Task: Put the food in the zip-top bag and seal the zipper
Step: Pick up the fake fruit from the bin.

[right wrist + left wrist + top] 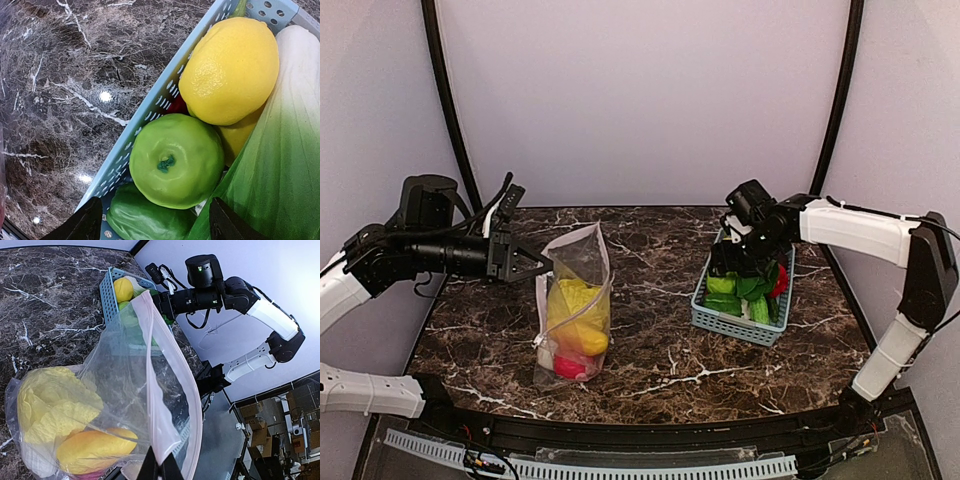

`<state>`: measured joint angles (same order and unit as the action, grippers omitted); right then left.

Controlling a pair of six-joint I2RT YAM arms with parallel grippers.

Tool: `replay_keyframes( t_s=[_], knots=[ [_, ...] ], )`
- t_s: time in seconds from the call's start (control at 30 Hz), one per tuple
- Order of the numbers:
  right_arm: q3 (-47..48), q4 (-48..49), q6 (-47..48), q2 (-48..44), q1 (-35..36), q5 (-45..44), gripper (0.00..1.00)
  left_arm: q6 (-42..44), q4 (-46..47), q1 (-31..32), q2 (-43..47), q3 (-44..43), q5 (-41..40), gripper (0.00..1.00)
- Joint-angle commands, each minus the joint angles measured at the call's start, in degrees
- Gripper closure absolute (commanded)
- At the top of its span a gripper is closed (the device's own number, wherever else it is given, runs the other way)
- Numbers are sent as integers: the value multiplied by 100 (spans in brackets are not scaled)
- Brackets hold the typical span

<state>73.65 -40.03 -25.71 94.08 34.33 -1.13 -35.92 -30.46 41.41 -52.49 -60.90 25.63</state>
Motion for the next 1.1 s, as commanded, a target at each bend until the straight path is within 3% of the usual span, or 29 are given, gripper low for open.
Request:
replay_keyframes(
  t_s=[0.0, 0.47, 0.67, 1.07],
  knots=[
    [28, -69, 140, 277, -31, -197, 29, 105, -57, -15, -38, -31, 47, 99],
    [139, 82, 278, 889, -32, -461, 27, 172, -177, -10, -49, -70, -40, 99],
    [82, 211, 153, 847, -31, -407, 42, 175, -192, -10, -91, -85, -32, 99],
    [-130, 311, 63, -198, -16, -264, 47, 96, -113, -10, -91, -55, -40, 99]
  ],
)
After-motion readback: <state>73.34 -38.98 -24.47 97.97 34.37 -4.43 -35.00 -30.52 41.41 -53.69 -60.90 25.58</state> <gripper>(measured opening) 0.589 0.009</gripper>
